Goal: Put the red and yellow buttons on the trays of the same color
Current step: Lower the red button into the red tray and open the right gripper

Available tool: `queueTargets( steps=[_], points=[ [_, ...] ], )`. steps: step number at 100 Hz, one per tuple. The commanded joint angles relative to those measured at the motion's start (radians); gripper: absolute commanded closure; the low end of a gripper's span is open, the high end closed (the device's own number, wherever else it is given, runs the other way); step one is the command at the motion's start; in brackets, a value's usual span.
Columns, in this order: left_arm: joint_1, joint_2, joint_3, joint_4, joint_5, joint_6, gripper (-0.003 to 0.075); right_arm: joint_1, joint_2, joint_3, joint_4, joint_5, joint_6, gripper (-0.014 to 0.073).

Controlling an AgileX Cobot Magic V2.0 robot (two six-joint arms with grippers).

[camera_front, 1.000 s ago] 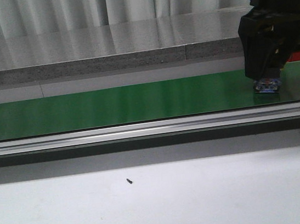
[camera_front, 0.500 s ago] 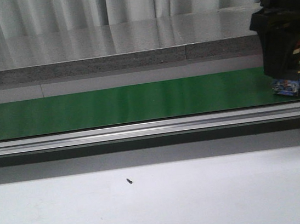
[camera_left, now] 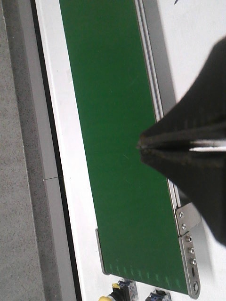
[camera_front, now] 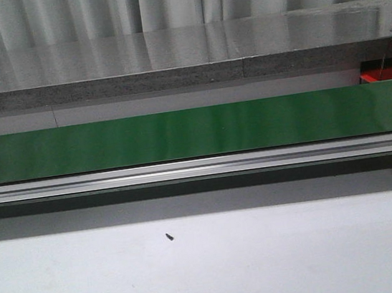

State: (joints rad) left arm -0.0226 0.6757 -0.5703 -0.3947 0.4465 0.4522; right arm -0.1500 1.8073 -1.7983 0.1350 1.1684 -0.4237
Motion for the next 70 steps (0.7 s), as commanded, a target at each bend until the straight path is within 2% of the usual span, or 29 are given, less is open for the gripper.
queueTargets(
  steps=[1, 17, 39, 70],
  points=[
    [-0.006, -0.003, -0.028, -0.021, -0.07, 0.001, 0.074, -0.06, -0.012, -0.103, 0.03, -0.012, -0.001, 0.0421],
    [-0.006, -0.003, -0.028, -0.021, -0.07, 0.001, 0.074, -0.132, 0.098, -0.247, 0.066, 0.009, 0.006, 0.0421],
    [-0.006, -0.003, -0.028, -0.021, -0.07, 0.001, 0.074, -0.173, 0.264, -0.388, 0.065, 0.009, 0.025, 0.0421],
    [-0.006, -0.003, -0.028, -0.021, -0.072, 0.001, 0.074, -0.202, 0.416, -0.434, 0.06, -0.048, 0.027, 0.0421]
  ],
)
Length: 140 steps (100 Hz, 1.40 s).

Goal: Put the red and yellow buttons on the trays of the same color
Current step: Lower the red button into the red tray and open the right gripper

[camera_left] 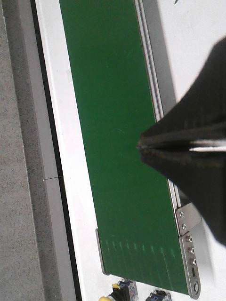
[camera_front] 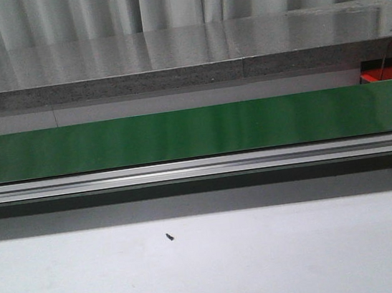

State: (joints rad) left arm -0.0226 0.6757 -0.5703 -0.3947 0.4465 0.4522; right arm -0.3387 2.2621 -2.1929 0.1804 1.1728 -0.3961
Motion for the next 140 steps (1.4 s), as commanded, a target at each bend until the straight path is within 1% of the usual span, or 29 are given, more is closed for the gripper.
queueTargets(
  steps=[1, 38, 62, 80, 85, 90, 102, 108, 140],
  points=[
    [-0.006, -0.003, -0.028, -0.021, -0.072, 0.001, 0.074, -0.014, -0.036, -0.039, 0.016, -0.054, -0.001, 0.0421],
    [-0.006, -0.003, -0.028, -0.021, -0.08, 0.001, 0.074, -0.018, 0.016, -0.042, 0.018, -0.167, -0.001, 0.0421],
    [-0.006, -0.003, -0.028, -0.021, -0.08, 0.001, 0.074, -0.018, 0.054, -0.042, 0.022, -0.168, -0.001, 0.0421],
    [-0.006, -0.003, -0.028, -0.021, -0.08, 0.001, 0.074, -0.018, 0.069, -0.042, 0.057, -0.16, 0.001, 0.0417],
    [-0.006, -0.003, -0.028, -0.021, -0.08, 0.001, 0.074, -0.018, 0.069, -0.042, 0.057, -0.16, 0.001, 0.0396],
    [-0.006, -0.003, -0.028, -0.021, -0.08, 0.001, 0.074, -0.018, 0.068, -0.042, 0.057, -0.16, 0.001, 0.0349],
    [-0.006, -0.003, -0.028, -0.021, -0.08, 0.001, 0.074, -0.018, 0.068, -0.042, 0.057, -0.144, 0.005, 0.0182],
    [-0.006, -0.003, -0.028, -0.021, -0.078, 0.001, 0.074, -0.018, 0.067, -0.042, 0.056, -0.141, 0.006, 0.013],
    [-0.006, -0.003, -0.028, -0.021, -0.078, 0.001, 0.074, -0.019, 0.026, -0.071, 0.042, -0.146, 0.016, 0.0125]
  ],
)
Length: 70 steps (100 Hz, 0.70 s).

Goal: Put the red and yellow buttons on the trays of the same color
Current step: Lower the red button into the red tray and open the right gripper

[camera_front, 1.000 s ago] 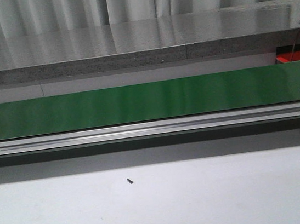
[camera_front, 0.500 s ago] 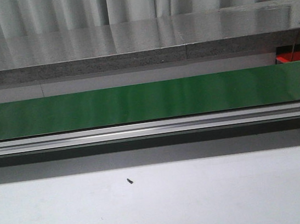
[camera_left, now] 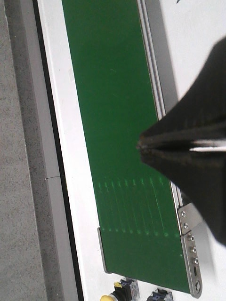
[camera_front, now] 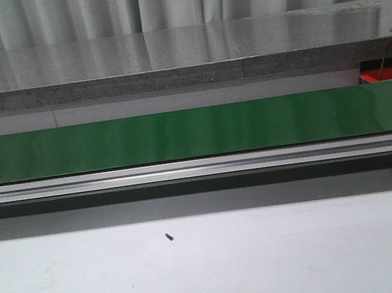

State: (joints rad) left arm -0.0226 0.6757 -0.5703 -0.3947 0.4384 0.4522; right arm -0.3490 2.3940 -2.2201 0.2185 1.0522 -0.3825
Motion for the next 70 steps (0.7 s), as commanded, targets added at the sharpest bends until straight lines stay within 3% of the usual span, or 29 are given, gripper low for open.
queueTargets(
  steps=[1, 44, 70],
  points=[
    [-0.006, -0.003, -0.028, -0.021, -0.07, 0.001, 0.074, -0.008, -0.107, -0.045, 0.004, -0.025, 0.002, 0.0125],
    [-0.006, -0.003, -0.028, -0.021, -0.072, 0.001, 0.074, -0.004, -0.301, -0.064, -0.006, 0.104, 0.038, 0.0129],
    [-0.006, -0.003, -0.028, -0.021, -0.07, 0.001, 0.074, 0.064, -0.409, -0.062, -0.006, 0.227, 0.072, 0.0129]
  ],
)
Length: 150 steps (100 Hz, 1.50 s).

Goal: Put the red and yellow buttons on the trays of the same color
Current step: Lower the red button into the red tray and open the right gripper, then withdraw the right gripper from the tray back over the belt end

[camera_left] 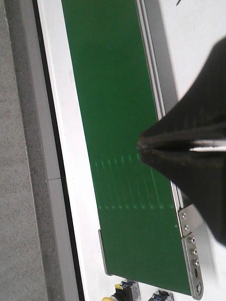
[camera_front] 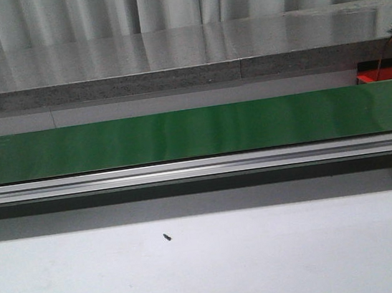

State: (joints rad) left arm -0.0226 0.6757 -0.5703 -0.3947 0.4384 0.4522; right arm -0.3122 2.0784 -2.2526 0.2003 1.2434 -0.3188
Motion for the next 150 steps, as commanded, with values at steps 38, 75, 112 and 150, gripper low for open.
queueTargets(
  steps=[38, 75, 112, 150],
  points=[
    [-0.006, -0.003, -0.028, -0.021, -0.065, 0.001, 0.074, 0.182, -0.279, 0.129, 0.012, 0.081, 0.025, 0.0179],
    [-0.006, -0.003, -0.028, -0.021, -0.064, 0.001, 0.074, 0.253, -0.637, 0.625, 0.012, -0.125, 0.025, 0.0179],
    [-0.006, -0.003, -0.028, -0.021, -0.064, 0.001, 0.074, 0.253, -1.035, 1.183, 0.012, -0.384, 0.034, 0.0179],
    [-0.006, -0.003, -0.028, -0.021, -0.064, 0.001, 0.074, 0.253, -1.257, 1.401, 0.012, -0.456, 0.034, 0.0552]
  ],
)
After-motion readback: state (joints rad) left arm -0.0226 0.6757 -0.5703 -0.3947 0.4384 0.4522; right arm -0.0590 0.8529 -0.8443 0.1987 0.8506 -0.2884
